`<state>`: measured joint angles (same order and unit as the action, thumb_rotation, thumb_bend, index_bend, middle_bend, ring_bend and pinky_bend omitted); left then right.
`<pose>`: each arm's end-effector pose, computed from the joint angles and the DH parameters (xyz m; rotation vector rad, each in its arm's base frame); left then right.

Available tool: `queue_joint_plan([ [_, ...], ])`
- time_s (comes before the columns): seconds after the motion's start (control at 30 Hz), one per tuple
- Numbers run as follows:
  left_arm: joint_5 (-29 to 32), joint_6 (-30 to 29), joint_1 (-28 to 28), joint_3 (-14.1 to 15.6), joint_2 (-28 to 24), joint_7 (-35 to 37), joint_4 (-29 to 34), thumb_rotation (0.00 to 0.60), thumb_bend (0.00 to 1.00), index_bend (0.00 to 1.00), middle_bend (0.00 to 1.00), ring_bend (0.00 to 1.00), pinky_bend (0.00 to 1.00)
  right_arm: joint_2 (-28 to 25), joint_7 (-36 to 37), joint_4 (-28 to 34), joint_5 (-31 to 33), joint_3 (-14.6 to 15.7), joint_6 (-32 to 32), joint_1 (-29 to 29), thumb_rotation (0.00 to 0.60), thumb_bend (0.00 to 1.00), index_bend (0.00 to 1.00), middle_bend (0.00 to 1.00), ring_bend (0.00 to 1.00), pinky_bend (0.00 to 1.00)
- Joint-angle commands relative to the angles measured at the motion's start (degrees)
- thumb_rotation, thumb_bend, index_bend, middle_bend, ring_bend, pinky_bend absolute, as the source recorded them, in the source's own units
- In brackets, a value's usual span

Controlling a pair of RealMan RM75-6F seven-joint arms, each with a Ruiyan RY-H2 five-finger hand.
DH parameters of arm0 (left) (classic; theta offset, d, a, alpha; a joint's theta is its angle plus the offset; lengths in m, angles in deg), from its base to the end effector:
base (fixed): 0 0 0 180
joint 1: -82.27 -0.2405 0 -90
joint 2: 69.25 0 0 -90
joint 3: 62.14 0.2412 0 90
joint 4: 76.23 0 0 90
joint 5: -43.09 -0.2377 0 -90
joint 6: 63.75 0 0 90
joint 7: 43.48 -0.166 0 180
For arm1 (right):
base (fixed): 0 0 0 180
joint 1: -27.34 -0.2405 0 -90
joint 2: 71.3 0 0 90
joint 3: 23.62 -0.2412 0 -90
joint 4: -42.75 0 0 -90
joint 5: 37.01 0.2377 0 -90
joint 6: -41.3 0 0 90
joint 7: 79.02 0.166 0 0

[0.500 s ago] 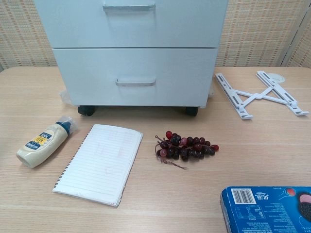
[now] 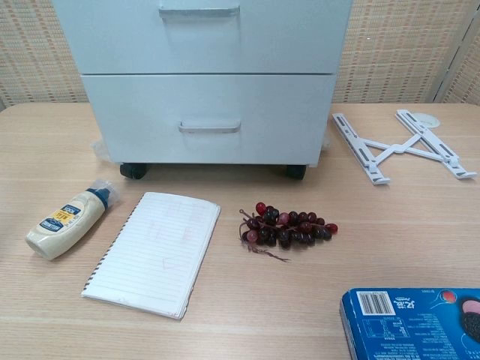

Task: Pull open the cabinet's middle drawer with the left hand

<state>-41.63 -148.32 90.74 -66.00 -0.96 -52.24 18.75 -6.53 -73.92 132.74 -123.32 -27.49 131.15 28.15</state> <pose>-0.2772 0.2245 0.1022 -1.4181 -0.8457 -0.9240 -0.3269 -0.1767 0.1431 1.2562 -0.9234 0.9441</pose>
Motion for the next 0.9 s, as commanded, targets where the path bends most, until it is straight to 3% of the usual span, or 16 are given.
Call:
queue_joint_plan([
  [0.03,-1.4,0.7,0.7,0.3,-0.3,1.5,-0.3,0.600,0.52,0.25,0.27,0.27,0.31,-0.1,0.0,0.0,0.0,0.0,0.0,0.0,0.600,0.20,0.33,0.39,0.33,0.44],
  [0.17,-3.3,1.5,2.3,-0.2,-0.7,4.1,-0.6,0.600,0.52,0.27,0.35,0.40,0.40,-0.1,0.0,0.1,-0.2,-0.1,0.2,-0.1,0.600,0.20,0.33,0.39,0.33,0.44],
  [0.27,-5.4,2.6,4.2,-0.7,-0.8,5.7,-0.8,0.600,0.52,0.28,0.47,0.47,0.56,-0.2,0.0,0.2,-0.4,-0.2,0.1,-0.3,0.600,0.20,0.33,0.39,0.33,0.44],
  [0.37,-7.5,4.1,6.3,-0.9,-1.1,7.4,-0.3,0.600,0.52,0.29,0.59,0.65,0.79,-0.3,-0.1,0.3,-0.7,-0.2,0.0,-0.5,0.600,0.20,0.33,0.39,0.33,0.44],
  [0.5,-10.0,6.3,9.5,-1.3,-1.3,10.2,0.6,0.600,0.52,0.29,0.77,0.83,0.95,-0.3,-0.2,0.4,-0.7,-0.2,-0.4,-0.6,0.600,0.20,0.33,0.39,0.33,0.44],
  [0.63,-11.2,8.5,12.0,-1.8,-1.5,12.2,1.5,0.600,0.53,0.29,0.86,0.92,1.00,-0.3,-0.1,0.2,-0.6,-0.2,-0.6,-0.8,0.600,0.20,0.33,0.39,0.33,0.44],
  [0.9,-11.6,14.3,19.5,-4.8,0.2,14.2,3.6,0.600,0.70,0.25,0.93,0.99,1.00,0.1,0.8,-0.6,-0.8,-0.2,-0.8,-1.0,0.600,0.20,0.33,0.39,0.33,0.44],
])
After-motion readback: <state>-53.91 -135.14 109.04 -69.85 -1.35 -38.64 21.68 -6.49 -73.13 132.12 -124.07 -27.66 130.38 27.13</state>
